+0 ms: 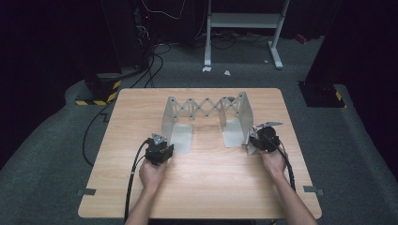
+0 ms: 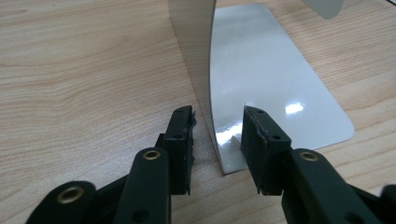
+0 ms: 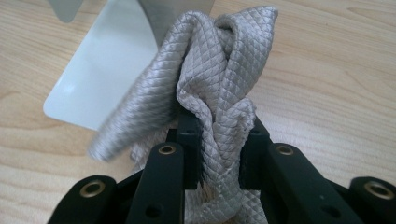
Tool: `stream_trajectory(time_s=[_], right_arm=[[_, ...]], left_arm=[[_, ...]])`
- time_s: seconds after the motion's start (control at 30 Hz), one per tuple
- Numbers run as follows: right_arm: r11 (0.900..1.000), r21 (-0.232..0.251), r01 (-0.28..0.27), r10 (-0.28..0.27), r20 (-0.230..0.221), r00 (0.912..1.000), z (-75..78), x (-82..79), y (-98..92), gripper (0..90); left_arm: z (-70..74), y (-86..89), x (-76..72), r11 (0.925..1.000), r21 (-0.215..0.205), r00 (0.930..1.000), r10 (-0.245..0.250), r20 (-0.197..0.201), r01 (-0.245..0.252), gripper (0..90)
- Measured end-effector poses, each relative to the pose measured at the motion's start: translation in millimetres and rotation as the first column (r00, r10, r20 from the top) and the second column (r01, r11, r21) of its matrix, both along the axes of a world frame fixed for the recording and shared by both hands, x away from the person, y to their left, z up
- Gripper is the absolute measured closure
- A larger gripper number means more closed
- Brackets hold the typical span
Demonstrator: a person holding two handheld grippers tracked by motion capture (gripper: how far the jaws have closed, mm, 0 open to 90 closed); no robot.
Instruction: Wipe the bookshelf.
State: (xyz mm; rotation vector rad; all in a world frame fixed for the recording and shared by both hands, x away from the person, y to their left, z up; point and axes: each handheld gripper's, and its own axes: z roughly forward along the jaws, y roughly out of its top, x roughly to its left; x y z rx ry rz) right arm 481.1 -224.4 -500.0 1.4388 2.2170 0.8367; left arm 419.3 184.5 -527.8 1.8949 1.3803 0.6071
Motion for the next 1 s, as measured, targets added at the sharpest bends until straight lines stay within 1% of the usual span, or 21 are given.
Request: stream_trajectory(time_s=[0.1,0.2,0.27,0.43,0.47,0.5,0.53,0.67,0.77,0.97,1.0], right_arm=[[1.0,0.01,0.0,0.0,0.018,0.9998,4.3,1.2,1.2,75.8],[1.0,0.028,-0.008,0.007,0.034,0.9994,12.1,-1.2,1.5,75.8],[0.999,0.032,-0.018,0.017,0.055,0.9983,16.8,-3.7,1.6,75.8],[0.999,0.039,-0.033,0.029,0.079,0.9964,24.5,-8.3,1.6,75.8],[0.999,0.04,-0.035,0.032,0.091,0.9954,26.8,-9.1,1.0,75.8],[0.998,0.046,-0.036,0.032,0.091,0.9953,29.2,-9.3,0.2,75.8],[0.998,0.046,-0.038,0.034,0.089,0.9955,32.5,-9.1,-0.3,75.8],[0.998,0.048,-0.049,0.043,0.125,0.9912,49.4,-11.3,0.2,75.8],[0.997,0.043,-0.056,0.05,0.142,0.9887,59.5,-12.6,0.2,75.8],[0.996,0.057,-0.07,0.059,0.178,0.9823,78.2,-15.4,-2.9,75.8],[0.996,0.051,-0.071,0.061,0.183,0.9812,80.6,-15.9,-2.5,75.8]], left_arm=[[0.0,0.1,0.0,1.0,-0.001,1.0,-0.003,0.0,0.003,64.6],[0.0,0.1,0.0,1.0,-0.003,1.0,-0.006,0.0,0.006,66.0],[0.0,0.3,0.1,1.0,-0.005,1.0,-0.004,-0.001,0.004,66.9],[0.0,0.3,0.0,1.0,-0.006,1.0,-0.008,0.0,0.008,69.3],[0.0,0.4,0.1,1.0,-0.006,1.0,-0.007,0.0,0.007,69.7],[0.1,0.3,0.1,1.0,-0.006,1.0,-0.005,0.0,0.005,70.1],[0.1,0.3,0.1,1.0,-0.006,1.0,-0.005,-0.001,0.005,70.4],[0.1,0.2,0.1,1.0,-0.006,1.0,-0.004,-0.001,0.004,70.6],[0.1,0.2,0.1,1.0,-0.007,1.0,-0.004,-0.001,0.004,70.5],[0.0,0.3,0.1,1.0,-0.009,1.0,-0.003,-0.001,0.003,70.6],[0.1,0.3,0.1,1.0,-0.009,1.0,-0.003,-0.001,0.003,70.6]])
